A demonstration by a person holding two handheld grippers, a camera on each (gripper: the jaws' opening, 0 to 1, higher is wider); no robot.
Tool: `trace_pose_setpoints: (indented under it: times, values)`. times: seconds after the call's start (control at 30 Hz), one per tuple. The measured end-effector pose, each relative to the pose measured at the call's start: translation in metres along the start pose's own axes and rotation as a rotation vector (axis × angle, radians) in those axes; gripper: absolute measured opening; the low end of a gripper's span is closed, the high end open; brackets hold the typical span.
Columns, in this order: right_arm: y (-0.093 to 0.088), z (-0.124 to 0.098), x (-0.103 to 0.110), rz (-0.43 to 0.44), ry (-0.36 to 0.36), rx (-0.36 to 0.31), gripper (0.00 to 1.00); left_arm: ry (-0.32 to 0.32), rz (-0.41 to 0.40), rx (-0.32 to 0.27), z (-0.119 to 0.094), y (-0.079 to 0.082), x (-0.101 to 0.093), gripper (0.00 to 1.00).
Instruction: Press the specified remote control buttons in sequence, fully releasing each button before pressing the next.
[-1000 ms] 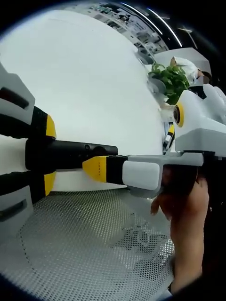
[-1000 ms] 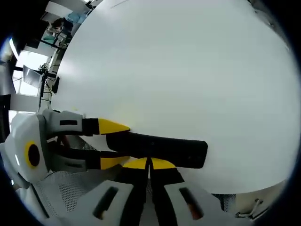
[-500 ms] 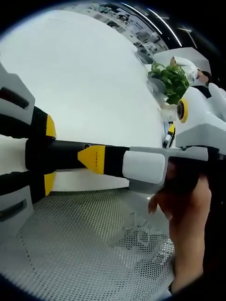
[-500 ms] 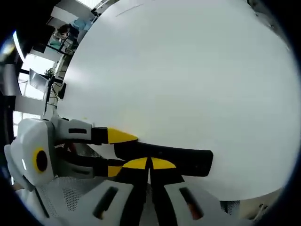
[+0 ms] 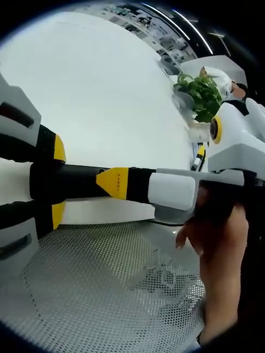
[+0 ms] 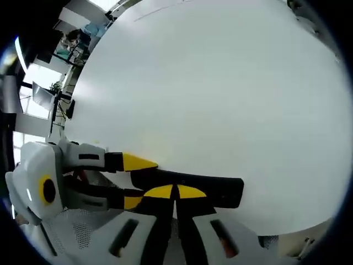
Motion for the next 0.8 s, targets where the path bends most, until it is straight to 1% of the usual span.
trace_pose_setpoints:
  times: [0.17,0.23,0.33,0.43,0.53,0.77,0.8]
  values:
    - [-0.0007,0.0009,0.0013,-0.003,-0.004,0.004,0.00,-0.001,0.001,-0.001,-0.0002,0.0001,-0.0001,0.25]
    - [0.0000,0.0016,0.0018,-0.008,0.006,0.005,0.00,-0.001,0.001,0.000,-0.0004,0.0001,-0.0002,0.25]
    - [-0.0026,0.0039,0.0024,-0.003,0.001,0.025,0.00,-0.001,-0.001,-0.003,-0.0005,0.0001,-0.0002,0.25]
    - [-0.0027,0.0059,0.0059,-0.021,0.013,0.033,0.00,-0.001,0.001,0.000,-0.0003,0.0003,-0.0001,0.25]
    - [-0.0034,0.0076,0.0060,-0.029,0.006,0.046,0.00,-0.002,0.000,-0.002,-0.0004,0.0003,0.0000,0.25]
    - [-0.0031,0.0073,0.0055,-0.028,0.007,0.039,0.00,-0.003,0.003,-0.001,0.0003,0.0003,0.0003,0.25]
    - [-0.0035,0.0075,0.0060,-0.046,0.003,0.037,0.00,-0.003,0.002,-0.002,0.0004,0.0000,0.0004,0.25]
Point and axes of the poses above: the point that each gripper's makers call its tool centre point, and the gripper's own axes: z roughly forward along the fingers, x roughly to its left, y roughly out of its top, the point moved 10 cm from there along -z, roughly backward along the fingers, and after that the axes turned 8 degrees about y, right-handed, at the moved point
